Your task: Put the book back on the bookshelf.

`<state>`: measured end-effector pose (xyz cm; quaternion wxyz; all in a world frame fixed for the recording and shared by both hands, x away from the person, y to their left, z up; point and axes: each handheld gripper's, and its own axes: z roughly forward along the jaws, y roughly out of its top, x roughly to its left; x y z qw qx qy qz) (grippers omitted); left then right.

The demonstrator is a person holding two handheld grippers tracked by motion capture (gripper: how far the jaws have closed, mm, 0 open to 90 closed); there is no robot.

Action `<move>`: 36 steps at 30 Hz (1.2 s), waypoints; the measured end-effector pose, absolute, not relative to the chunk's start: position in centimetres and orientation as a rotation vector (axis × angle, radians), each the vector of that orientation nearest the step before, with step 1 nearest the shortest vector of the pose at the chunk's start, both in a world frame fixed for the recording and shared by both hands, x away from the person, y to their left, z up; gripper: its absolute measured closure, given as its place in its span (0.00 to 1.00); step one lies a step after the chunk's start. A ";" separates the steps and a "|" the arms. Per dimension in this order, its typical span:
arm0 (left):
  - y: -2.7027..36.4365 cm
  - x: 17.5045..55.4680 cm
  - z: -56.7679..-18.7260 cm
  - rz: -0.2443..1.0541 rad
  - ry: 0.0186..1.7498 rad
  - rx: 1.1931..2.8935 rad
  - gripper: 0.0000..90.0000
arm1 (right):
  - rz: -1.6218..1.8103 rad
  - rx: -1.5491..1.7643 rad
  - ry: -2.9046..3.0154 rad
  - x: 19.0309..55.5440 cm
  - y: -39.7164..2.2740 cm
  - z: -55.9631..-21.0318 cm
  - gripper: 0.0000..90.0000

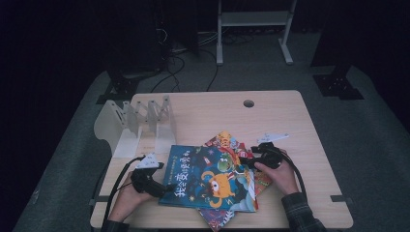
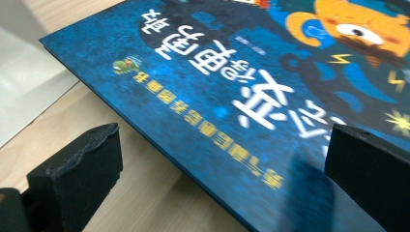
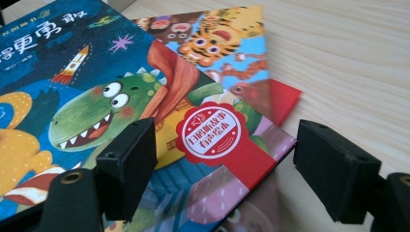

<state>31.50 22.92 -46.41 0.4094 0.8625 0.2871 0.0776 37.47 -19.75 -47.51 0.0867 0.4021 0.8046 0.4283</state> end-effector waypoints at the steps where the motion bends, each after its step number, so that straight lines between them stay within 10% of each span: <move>1: 23.1 31.5 -46.5 0.192 0.728 2.169 0.00 | 1.273 1.190 2.405 37.5 -19.5 -47.5 0.25; 15: 23.9 30.4 -47.0 0.116 0.792 2.132 0.00 | 1.213 1.066 2.423 35.7 -18.5 -46.8 0.34; 24: 24.1 29.6 -47.5 0.009 0.800 2.111 0.00 | 1.247 1.003 2.475 32.2 -21.5 -46.5 0.78; 36: 23.7 28.8 -48.1 -0.128 0.792 2.103 0.00 | 1.221 0.869 2.587 30.7 -21.2 -46.6 0.99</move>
